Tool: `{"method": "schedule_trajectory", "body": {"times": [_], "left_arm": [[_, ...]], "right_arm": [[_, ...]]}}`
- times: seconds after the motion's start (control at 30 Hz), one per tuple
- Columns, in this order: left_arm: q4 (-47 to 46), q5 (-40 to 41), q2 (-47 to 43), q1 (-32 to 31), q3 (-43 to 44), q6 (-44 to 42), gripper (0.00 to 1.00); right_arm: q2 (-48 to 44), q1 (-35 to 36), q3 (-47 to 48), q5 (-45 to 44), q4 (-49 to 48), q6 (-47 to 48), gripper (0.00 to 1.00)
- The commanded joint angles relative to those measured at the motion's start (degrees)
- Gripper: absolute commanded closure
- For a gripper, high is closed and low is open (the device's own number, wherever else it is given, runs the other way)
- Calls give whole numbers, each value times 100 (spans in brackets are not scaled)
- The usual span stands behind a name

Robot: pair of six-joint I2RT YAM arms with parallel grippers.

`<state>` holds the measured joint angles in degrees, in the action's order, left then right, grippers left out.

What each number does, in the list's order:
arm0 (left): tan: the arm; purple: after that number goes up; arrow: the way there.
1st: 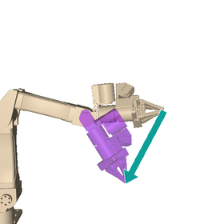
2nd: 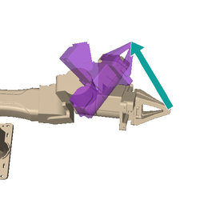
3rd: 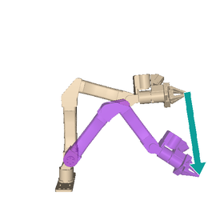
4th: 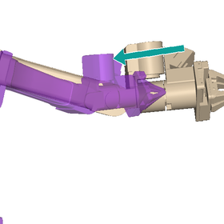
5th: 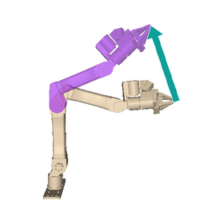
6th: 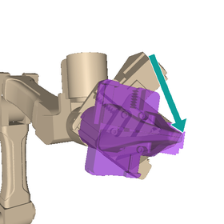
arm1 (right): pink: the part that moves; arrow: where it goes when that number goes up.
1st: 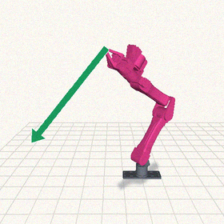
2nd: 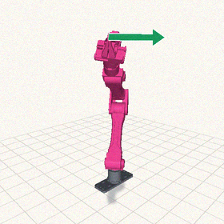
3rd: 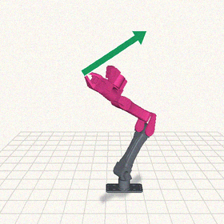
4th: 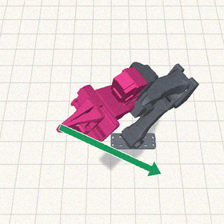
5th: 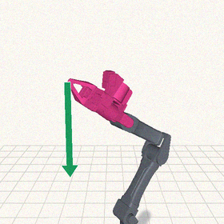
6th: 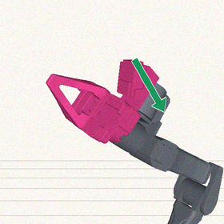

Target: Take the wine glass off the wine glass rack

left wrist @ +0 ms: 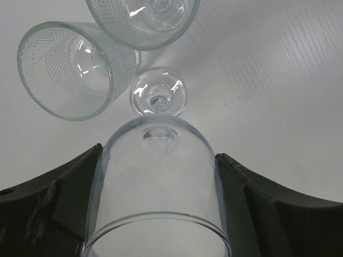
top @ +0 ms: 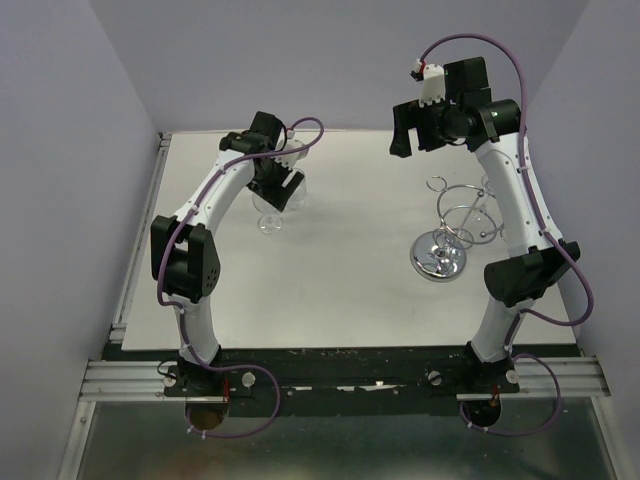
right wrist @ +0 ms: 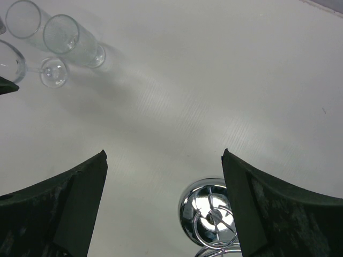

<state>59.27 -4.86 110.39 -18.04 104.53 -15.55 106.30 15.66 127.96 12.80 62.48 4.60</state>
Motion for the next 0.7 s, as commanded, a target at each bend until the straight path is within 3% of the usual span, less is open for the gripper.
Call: {"method": "schedule_trajectory", "body": {"times": [0.0, 0.1, 0.6, 0.67], "left_arm": [[-3, 257, -96, 29, 182, 131, 21], [-3, 434, -193, 29, 147, 140, 1], [-187, 1127, -702, 20, 190, 88, 1], [-423, 1670, -808, 3, 243, -44, 1]], "right_arm": [[22, 7, -43, 74, -34, 67, 5], [31, 7, -34, 74, -25, 67, 5], [-48, 7, -61, 48, -25, 41, 5], [-83, 7, -43, -31, -34, 41, 5]]}}
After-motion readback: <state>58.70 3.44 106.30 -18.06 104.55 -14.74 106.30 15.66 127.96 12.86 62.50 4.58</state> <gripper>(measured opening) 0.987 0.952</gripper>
